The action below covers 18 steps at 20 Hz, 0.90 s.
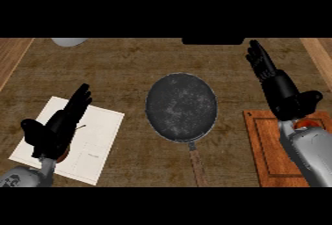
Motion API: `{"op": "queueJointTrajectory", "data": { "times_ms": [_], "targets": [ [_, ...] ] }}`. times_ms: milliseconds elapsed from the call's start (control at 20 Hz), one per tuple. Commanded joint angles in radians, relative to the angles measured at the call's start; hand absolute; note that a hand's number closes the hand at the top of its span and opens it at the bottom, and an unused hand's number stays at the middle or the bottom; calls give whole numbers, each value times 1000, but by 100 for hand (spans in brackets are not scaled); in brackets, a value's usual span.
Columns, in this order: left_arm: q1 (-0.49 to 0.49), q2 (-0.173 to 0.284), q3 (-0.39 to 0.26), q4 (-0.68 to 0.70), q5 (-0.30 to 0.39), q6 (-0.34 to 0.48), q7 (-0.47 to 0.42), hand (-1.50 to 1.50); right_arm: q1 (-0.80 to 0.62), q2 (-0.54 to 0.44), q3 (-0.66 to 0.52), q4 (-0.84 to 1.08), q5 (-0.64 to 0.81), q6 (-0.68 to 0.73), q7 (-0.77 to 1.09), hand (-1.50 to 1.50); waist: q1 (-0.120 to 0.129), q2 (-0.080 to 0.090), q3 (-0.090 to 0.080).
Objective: Pick the tomato from the cutting board and place it in the pan
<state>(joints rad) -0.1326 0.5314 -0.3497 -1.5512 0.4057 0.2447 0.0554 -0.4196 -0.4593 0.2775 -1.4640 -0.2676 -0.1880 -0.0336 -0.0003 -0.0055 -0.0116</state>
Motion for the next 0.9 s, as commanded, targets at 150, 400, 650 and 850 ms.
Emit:
{"op": "queueJointTrajectory", "data": {
  "times_ms": [150, 400, 650, 850],
  "targets": [
    [6, -32, 111, 7, 8, 95, -32, 0, 108, -194, -224, -63, -239, 385, -280, 150, -26, 4, 17],
    [20, -38, 163, -7, 55, 121, -4, 0, 244, -379, -443, 101, -129, 397, -522, 150, -64, 4, 20],
    [27, -53, 139, -39, 51, 123, 23, 0, 465, -445, -518, 303, 12, 481, -879, -150, -43, 7, 19],
    [14, -29, 163, -53, 65, 97, 37, 0, 491, -549, -573, 461, 122, 500, -1117, -150, -10, 9, 18]
  ]
}}
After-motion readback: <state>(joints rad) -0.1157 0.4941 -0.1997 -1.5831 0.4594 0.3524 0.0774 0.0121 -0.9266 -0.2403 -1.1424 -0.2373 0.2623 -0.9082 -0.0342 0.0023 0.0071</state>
